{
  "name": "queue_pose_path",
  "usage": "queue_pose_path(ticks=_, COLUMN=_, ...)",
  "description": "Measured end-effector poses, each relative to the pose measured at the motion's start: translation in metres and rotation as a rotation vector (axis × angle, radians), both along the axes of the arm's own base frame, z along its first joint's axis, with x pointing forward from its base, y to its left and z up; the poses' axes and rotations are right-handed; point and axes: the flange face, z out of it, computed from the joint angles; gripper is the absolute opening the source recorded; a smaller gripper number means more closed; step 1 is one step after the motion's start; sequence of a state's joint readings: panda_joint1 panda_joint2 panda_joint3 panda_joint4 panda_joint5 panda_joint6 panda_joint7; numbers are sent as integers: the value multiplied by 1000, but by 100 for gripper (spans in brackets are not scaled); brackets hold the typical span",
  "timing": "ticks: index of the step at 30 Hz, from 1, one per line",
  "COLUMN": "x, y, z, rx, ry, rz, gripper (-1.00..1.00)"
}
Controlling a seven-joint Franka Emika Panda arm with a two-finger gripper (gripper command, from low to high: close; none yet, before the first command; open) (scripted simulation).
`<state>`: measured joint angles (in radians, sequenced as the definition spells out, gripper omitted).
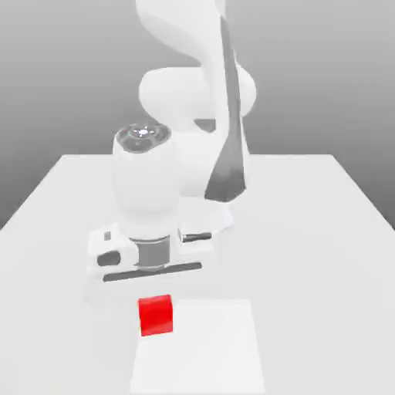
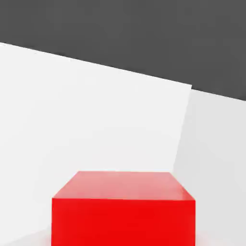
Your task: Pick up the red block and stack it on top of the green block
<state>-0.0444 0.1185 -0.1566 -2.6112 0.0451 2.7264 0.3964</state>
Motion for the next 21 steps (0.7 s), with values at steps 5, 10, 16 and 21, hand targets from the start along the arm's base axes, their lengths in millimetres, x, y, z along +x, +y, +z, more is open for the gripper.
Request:
queue_pose_path(ticks=5, x=35, y=-71, z=12, rx=0, ry=2, rz=-189, gripper=-100)
queue_pose_path(ticks=10, x=56, y=-152, z=23, rx=1, ry=1, rz=-380, gripper=-100)
queue_pose_path(ticks=16, x=64, y=-236, z=18, rx=2, ry=-2, rz=-563, gripper=-100)
queue_pose_path(ticks=21, x=64, y=-241, z=-23, rx=1, ry=-2, rz=-574, gripper=100)
